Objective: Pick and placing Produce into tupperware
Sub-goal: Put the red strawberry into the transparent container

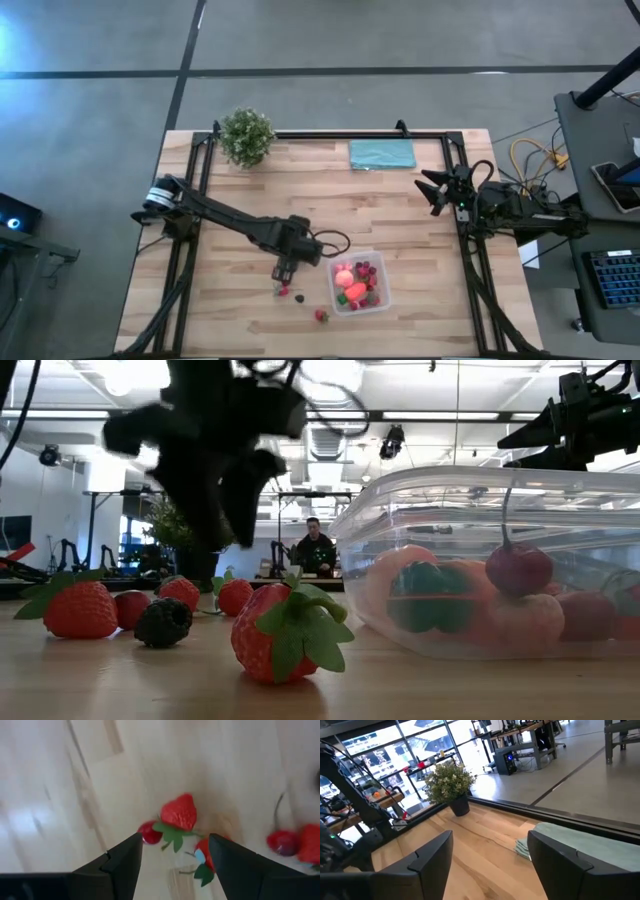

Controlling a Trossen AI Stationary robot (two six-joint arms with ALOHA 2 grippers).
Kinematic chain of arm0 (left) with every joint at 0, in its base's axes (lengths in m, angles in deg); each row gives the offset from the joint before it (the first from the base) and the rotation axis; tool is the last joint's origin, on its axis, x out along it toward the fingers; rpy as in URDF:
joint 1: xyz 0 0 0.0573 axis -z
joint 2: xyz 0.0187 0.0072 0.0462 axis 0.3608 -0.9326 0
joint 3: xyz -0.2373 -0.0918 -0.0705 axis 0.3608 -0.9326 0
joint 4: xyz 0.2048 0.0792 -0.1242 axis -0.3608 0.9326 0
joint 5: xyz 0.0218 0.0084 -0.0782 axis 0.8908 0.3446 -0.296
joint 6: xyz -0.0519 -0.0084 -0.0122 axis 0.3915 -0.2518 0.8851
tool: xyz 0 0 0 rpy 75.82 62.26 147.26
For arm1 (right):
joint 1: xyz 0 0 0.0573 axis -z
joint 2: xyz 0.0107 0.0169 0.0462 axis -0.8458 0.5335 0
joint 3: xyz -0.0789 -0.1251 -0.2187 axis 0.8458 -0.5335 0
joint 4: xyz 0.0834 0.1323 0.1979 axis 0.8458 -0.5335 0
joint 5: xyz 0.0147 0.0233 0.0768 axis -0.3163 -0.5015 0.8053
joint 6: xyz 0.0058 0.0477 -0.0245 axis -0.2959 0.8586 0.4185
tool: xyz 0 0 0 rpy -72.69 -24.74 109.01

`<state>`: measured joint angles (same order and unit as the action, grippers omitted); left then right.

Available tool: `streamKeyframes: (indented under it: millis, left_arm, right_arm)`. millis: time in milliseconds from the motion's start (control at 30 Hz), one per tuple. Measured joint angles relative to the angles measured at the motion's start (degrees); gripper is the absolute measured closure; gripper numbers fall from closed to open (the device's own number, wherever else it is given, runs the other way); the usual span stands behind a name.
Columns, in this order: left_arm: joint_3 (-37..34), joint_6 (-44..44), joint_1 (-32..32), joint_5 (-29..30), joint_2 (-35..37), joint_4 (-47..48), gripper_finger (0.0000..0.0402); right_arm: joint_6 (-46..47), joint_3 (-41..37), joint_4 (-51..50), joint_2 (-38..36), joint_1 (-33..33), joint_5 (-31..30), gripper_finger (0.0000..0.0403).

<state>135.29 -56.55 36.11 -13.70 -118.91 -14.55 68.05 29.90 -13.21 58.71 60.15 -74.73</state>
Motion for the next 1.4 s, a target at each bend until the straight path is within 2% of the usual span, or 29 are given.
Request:
streamKeyframes:
  millis: [167, 467, 600, 800, 1100, 1400]
  left_arm:
    - [-3.54, -3.09, 0.00, -1.22, 0.07, -3.90, 0.0188]
    - [-5.76, -3.79, 0.00, -1.24, 0.07, -11.78, 0.0188]
    - [-6.21, -4.22, 0.00, -1.47, -0.69, -11.76, 0.0188]
    - [-6.54, -9.45, -0.10, -1.52, -2.54, -12.06, 0.0188]
    - [-6.80, -10.10, -0.77, -0.54, -3.16, -13.34, 0.0188]
    - [-7.61, -10.11, -1.57, -0.43, -3.16, -13.48, 0.0235]
  right_arm:
    - [0.01, 0.00, 0.00, 0.00, 0.00, 0.00, 0.0150]
    - [0.00, 0.00, 0.00, 0.00, 0.02, 0.00, 0.0155]
    - [0.00, 0.00, 0.02, 0.00, 0.02, 0.00, 0.0155]
    - [-0.01, 0.00, 0.02, 0.00, 0.02, 0.00, 0.0149]
    - [-0.01, 0.00, 0.02, 0.00, 0.02, 0.00, 0.0156]
    - [0.01, 0.00, 0.02, 0.00, 0.01, 0.00, 0.0149]
